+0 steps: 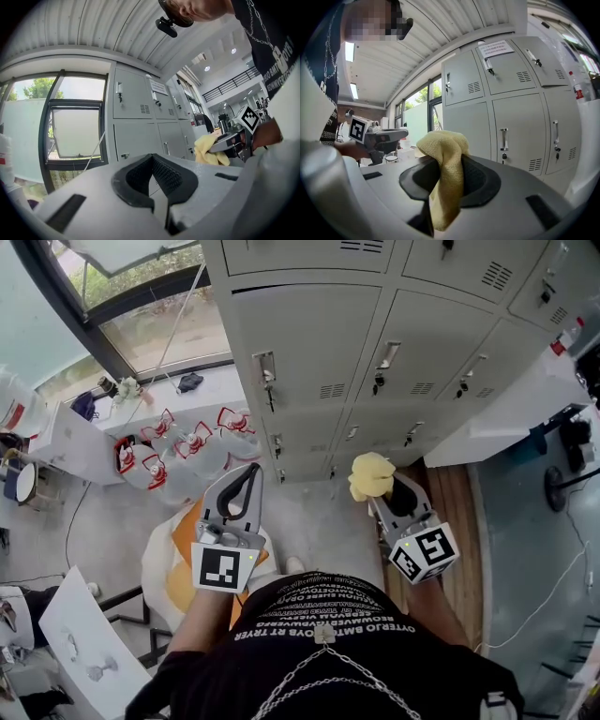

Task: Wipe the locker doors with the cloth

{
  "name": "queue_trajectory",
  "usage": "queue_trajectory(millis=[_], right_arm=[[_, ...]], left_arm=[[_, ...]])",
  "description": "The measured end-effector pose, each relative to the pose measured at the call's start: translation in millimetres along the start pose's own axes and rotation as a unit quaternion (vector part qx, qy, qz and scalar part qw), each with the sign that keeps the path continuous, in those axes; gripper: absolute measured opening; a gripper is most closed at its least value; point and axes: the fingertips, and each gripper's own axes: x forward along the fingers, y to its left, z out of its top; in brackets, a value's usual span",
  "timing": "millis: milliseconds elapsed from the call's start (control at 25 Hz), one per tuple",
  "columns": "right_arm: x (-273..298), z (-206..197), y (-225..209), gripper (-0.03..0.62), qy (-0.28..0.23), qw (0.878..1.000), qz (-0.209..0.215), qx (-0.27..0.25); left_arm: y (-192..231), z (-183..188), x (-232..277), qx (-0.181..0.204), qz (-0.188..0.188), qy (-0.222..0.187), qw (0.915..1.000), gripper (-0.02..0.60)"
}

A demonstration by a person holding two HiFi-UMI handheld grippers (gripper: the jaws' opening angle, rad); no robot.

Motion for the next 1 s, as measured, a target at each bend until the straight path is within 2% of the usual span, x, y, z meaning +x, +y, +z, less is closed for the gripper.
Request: queue_trajectory(millis=[440,720,1000], right_arm=[[39,3,29,0.11,0.01,1.0,-0.005,-0.011],[34,4,32,0.11,0.015,1.0,-0.013,-0.016],[47,9,40,0.11,0.006,1.0,0.014,-0.016]], left_arm=[[43,-22,1,-0.024,-0.013,-0.003,0.9996,0.006],[38,-25,-2,-0.03,-0.023,-0.012,0.9992,0.006],[50,-37,-17,-0.032,0.004,0.008,0.9994,0.006]])
